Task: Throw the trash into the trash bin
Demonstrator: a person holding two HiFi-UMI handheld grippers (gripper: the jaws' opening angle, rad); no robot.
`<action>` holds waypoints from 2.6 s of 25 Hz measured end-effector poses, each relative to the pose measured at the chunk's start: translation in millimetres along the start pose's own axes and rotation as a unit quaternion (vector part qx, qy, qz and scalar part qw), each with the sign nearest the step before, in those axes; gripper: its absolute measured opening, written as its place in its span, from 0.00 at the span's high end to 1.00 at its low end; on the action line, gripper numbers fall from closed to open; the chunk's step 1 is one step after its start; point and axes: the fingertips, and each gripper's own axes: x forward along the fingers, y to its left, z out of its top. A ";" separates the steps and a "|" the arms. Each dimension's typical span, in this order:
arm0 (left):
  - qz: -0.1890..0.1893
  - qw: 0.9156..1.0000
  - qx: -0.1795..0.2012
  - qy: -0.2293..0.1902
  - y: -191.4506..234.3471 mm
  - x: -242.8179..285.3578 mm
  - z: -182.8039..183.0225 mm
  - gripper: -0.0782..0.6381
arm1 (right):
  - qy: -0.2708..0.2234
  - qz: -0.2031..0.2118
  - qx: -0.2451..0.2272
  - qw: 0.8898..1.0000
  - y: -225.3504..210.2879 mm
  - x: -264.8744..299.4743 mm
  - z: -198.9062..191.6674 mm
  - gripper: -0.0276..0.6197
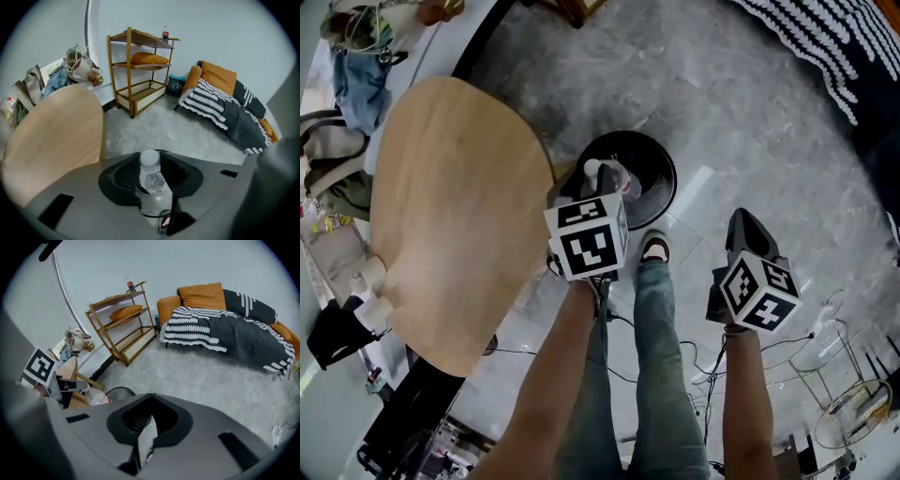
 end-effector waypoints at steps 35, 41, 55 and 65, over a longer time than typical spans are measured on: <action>-0.052 0.997 -0.049 -0.021 4.9 -134.2 43.9 0.69 | -0.029 0.035 -0.015 0.999 76.6 -80.3 60.3 0.95; -0.038 0.992 -0.055 -0.107 41.4 -235.1 119.4 0.86 | -0.085 0.076 -0.052 0.992 127.8 -151.1 127.9 0.95; -0.023 0.941 -0.033 -0.336 93.9 -498.5 230.6 0.87 | -0.235 0.108 -0.111 0.960 174.8 -368.6 245.7 0.95; -0.032 0.936 -0.017 -0.349 89.9 -522.7 231.4 0.87 | -0.266 0.121 -0.119 0.949 203.7 -396.8 248.8 0.95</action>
